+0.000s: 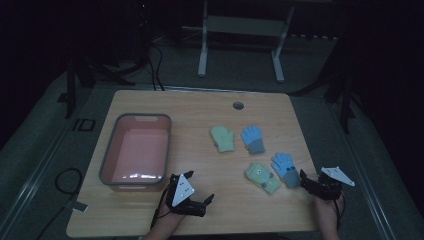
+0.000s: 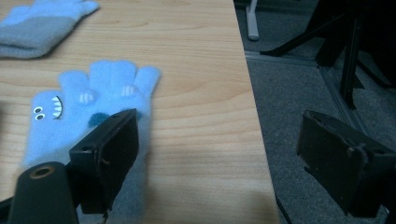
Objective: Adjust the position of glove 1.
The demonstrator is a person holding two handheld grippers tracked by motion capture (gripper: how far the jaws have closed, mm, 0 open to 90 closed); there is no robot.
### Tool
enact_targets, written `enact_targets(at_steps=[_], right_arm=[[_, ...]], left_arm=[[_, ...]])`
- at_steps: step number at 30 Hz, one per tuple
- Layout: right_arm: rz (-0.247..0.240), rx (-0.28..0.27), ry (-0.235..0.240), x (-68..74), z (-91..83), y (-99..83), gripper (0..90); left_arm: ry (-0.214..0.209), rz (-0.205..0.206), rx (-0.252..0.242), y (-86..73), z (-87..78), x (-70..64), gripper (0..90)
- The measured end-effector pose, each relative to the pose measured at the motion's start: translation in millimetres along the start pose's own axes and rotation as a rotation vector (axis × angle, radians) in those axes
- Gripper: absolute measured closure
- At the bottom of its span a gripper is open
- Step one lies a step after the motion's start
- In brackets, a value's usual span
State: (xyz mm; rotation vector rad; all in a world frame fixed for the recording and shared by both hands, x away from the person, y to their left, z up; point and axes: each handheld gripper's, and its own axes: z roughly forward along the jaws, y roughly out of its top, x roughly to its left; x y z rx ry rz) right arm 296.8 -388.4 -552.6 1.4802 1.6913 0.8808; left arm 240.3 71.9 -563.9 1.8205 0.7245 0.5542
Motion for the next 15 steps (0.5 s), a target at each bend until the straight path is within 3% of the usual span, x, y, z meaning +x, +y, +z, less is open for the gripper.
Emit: enact_targets(at_steps=[5,9,15], right_arm=[[0.0,0.012,0.009,0.6,-0.1,1.1,12.7],[0.005,0.072,0.026,-1.2,-3.7,7.5,11.9],[-0.011,0.101,0.026,-4.9,-7.5,12.2,11.9]], left_arm=[[-0.001,-0.003,-0.001,-0.1,-0.1,0.4,0.2],[0.003,-0.009,-0.008,-0.3,-0.8,0.6,0.2],[-0.001,-0.013,-0.006,-0.3,-0.8,1.2,0.2]])
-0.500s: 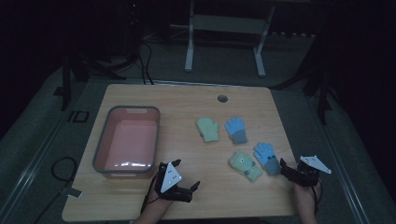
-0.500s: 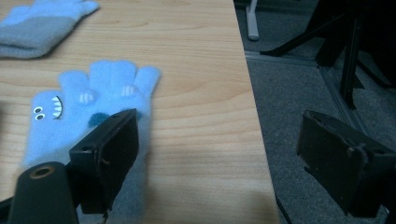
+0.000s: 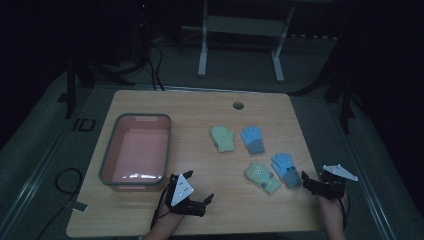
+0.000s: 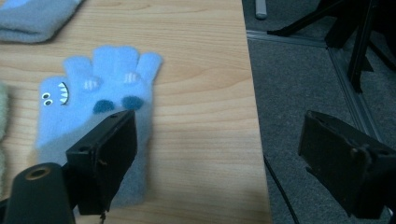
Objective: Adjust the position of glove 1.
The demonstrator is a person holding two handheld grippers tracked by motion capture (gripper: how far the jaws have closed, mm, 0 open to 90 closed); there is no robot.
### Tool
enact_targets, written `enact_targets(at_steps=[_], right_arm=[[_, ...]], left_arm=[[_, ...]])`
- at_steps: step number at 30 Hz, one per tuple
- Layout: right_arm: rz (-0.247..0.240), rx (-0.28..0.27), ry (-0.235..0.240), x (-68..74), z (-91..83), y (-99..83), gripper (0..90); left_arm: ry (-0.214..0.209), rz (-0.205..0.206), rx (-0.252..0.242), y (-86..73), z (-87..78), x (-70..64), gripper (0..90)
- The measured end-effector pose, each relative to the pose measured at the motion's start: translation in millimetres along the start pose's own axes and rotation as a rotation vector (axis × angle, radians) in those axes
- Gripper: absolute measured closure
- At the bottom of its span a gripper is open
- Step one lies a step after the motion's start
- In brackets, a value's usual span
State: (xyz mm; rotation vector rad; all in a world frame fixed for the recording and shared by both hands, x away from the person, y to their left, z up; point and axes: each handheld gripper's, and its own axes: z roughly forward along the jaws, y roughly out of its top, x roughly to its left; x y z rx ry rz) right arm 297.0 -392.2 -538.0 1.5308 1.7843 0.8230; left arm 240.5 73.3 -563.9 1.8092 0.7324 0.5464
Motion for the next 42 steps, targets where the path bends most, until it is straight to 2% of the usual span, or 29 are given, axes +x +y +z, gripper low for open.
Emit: enact_targets(at_steps=[2,5,6,8,9,11,12,15,16,28,29,34,38,42], right_arm=[[0.008,0.005,0.015,-0.1,-0.4,0.9,13.0],[0.015,0.016,0.08,1.4,2.9,0.2,13.1],[0.03,0.049,0.107,1.3,5.5,0.0,13.1],[0.078,0.08,0.194,-1.1,10.6,-1.5,12.8],[0.099,0.068,0.206,-1.7,10.1,-1.9,13.2],[0.098,0.06,0.203,-1.9,9.1,-1.0,12.9],[0.075,0.039,0.187,-1.7,4.5,3.9,13.1],[0.071,0.03,0.193,-1.7,1.7,8.0,13.0],[0.056,0.023,0.174,-0.7,-1.2,12.4,12.9],[0.011,-0.012,0.11,7.3,-14.0,39.2,11.6],[-0.014,-0.03,0.106,10.7,-18.1,46.5,11.6],[-0.033,-0.044,0.116,16.1,-22.4,59.7,11.5],[-0.044,-0.066,0.145,25.2,-27.6,75.9,11.5],[-0.068,-0.058,0.156,32.0,-27.4,84.4,11.5]], left_arm=[[-0.002,0.001,-0.001,0.0,0.0,0.1,0.2],[-0.005,0.0,-0.002,-0.1,-0.1,0.1,0.2],[-0.006,0.001,-0.002,-0.1,-0.1,0.2,0.2],[-0.006,0.0,-0.002,-0.1,-0.2,0.2,0.2],[-0.006,-0.001,-0.002,-0.1,-0.2,0.3,0.2],[-0.007,-0.002,-0.002,-0.1,-0.1,0.4,0.2],[-0.007,-0.005,-0.001,-0.1,0.0,0.5,0.2],[-0.008,-0.005,0.0,-0.1,0.1,0.5,0.2],[-0.007,-0.003,0.0,-0.1,0.0,0.4,0.2],[-0.007,-0.006,0.0,-0.1,0.1,0.3,0.2],[-0.007,-0.006,0.0,-0.1,0.1,0.3,0.2],[-0.013,-0.006,-0.001,-0.2,0.0,1.0,0.2],[-0.014,-0.008,-0.003,-0.3,-0.3,1.1,0.2],[-0.013,-0.004,-0.002,-0.3,-0.3,0.7,0.2]])
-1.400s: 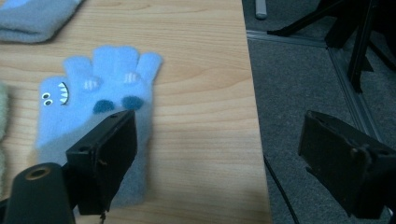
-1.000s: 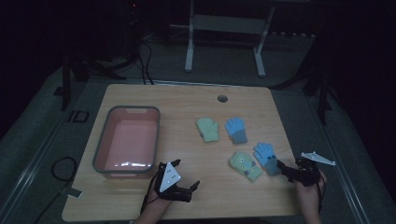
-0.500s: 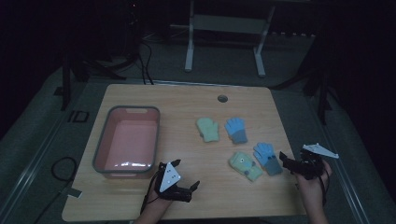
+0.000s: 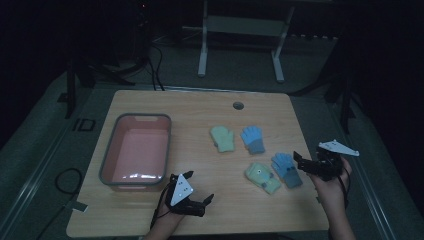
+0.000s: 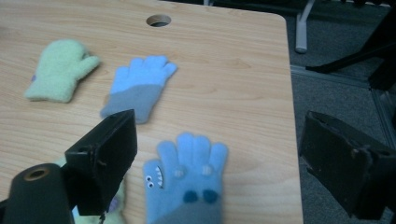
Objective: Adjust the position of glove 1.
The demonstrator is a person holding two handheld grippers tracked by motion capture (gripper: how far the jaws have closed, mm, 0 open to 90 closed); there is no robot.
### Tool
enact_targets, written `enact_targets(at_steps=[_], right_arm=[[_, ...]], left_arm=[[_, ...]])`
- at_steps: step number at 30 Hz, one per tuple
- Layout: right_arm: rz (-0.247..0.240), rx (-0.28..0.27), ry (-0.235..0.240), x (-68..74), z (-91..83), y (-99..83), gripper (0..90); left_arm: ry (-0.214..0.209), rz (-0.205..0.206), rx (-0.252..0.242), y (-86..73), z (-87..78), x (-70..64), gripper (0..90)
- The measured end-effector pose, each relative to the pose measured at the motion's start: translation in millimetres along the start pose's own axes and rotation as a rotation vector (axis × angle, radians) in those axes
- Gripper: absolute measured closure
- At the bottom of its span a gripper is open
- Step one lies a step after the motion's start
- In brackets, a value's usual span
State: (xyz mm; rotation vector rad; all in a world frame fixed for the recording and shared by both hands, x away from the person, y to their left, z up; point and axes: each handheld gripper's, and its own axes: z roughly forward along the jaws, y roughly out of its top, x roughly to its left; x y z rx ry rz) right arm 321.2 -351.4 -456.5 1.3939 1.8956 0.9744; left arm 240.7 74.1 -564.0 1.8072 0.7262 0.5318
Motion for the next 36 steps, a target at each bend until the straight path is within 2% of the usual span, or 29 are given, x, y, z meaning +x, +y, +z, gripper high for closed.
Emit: enact_targets(at_steps=[3,6,13,21,26,36], right_arm=[[0.004,0.008,0.023,6.6,5.0,9.8,13.6],[-0.006,-0.02,0.049,14.2,7.8,14.7,14.5],[-0.013,-0.035,0.084,28.4,13.6,23.7,16.8],[-0.056,-0.042,0.1,45.0,20.7,40.2,17.4],[-0.072,-0.031,0.131,58.2,29.6,50.0,20.9],[-0.103,-0.036,0.183,87.2,45.7,64.4,20.3]], left_arm=[[-0.001,0.0,0.0,0.0,0.1,0.0,0.2],[0.0,0.001,0.001,0.0,0.1,-0.1,0.2],[0.002,0.005,0.001,0.1,0.1,-0.4,0.2],[0.001,0.009,0.002,0.1,0.3,-1.0,0.2],[-0.001,0.017,0.001,0.1,0.0,-1.6,0.2],[-0.005,0.024,0.001,0.0,0.0,-2.2,0.2]])
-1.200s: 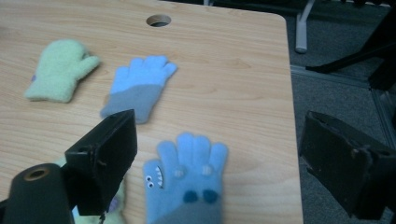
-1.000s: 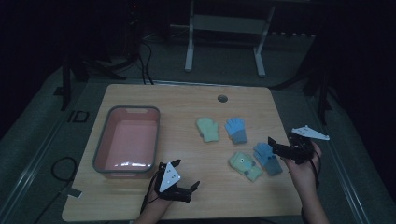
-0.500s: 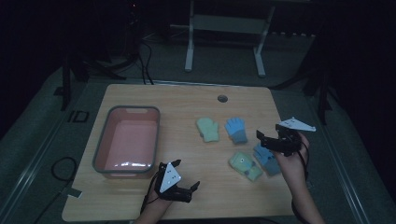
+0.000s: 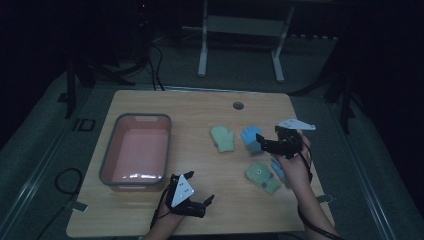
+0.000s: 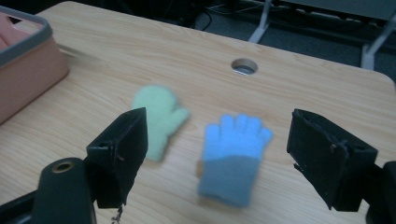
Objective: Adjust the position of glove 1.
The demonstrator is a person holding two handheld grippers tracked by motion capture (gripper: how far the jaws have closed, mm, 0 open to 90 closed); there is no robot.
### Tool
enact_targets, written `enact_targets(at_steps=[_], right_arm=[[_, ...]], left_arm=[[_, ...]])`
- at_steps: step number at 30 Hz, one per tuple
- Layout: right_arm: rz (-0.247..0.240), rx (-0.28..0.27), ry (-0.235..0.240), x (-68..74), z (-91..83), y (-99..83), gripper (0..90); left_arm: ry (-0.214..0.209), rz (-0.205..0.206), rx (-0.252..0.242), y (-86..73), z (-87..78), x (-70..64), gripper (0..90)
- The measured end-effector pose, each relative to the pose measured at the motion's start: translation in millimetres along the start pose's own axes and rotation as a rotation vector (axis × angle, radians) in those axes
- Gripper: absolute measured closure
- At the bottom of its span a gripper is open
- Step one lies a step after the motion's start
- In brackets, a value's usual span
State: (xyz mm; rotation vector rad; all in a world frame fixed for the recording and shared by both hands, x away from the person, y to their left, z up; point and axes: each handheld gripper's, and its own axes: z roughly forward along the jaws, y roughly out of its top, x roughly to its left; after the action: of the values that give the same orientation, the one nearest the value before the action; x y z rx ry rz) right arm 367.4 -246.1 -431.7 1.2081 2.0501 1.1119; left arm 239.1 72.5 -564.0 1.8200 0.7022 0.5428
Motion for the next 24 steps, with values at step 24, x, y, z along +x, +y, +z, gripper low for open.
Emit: enact_targets(at_steps=[24], right_arm=[[-0.045,0.103,0.095,48.5,76.2,11.5,30.5]], left_arm=[[-0.004,0.004,0.0,0.1,0.0,-0.5,0.2]])
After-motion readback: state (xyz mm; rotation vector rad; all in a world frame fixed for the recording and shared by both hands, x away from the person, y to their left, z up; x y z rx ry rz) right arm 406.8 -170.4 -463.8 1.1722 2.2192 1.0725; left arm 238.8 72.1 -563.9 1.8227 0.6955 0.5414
